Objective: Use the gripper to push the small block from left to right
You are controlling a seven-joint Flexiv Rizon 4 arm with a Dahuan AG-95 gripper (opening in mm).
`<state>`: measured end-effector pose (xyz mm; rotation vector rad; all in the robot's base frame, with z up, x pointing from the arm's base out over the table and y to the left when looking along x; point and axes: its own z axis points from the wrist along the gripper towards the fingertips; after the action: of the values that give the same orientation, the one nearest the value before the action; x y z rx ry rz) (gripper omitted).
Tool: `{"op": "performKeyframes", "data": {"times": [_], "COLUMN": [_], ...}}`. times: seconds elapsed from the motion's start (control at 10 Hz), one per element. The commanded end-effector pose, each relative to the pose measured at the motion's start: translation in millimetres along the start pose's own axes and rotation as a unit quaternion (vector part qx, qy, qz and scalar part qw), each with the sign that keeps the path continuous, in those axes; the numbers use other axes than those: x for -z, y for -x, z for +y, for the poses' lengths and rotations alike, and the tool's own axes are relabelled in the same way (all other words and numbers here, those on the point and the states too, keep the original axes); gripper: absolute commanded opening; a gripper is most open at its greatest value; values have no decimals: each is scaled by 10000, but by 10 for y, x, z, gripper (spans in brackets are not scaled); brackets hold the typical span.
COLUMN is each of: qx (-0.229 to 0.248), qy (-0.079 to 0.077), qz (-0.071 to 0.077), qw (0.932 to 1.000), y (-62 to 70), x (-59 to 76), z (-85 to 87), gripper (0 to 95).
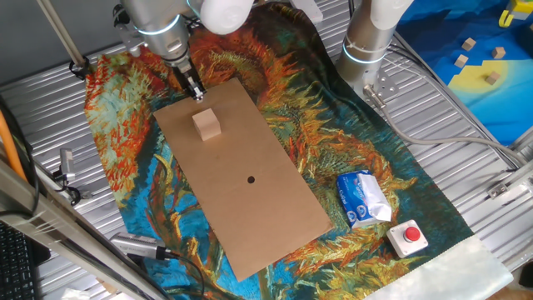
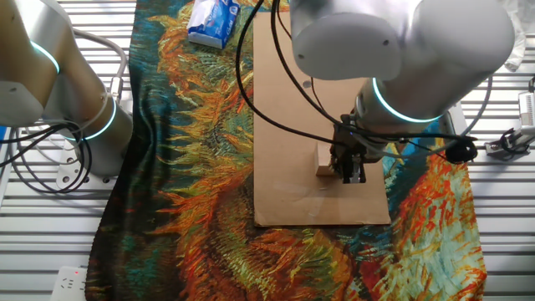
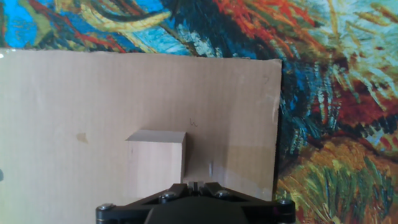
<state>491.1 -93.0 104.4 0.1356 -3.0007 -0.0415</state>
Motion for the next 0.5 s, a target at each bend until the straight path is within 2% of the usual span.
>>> {"op": "performKeyframes", "data": {"times": [0.1,0.3,0.5], "qx": [-16,-54,-122], "qy": [-7,-10,-11], "qz": [-5,1,12], "qw": [10000,10000,9999], "y": [2,19,54], "x": [-4,-44,-146], "z": [1,-6,-24], "gripper": [0,0,0]}}
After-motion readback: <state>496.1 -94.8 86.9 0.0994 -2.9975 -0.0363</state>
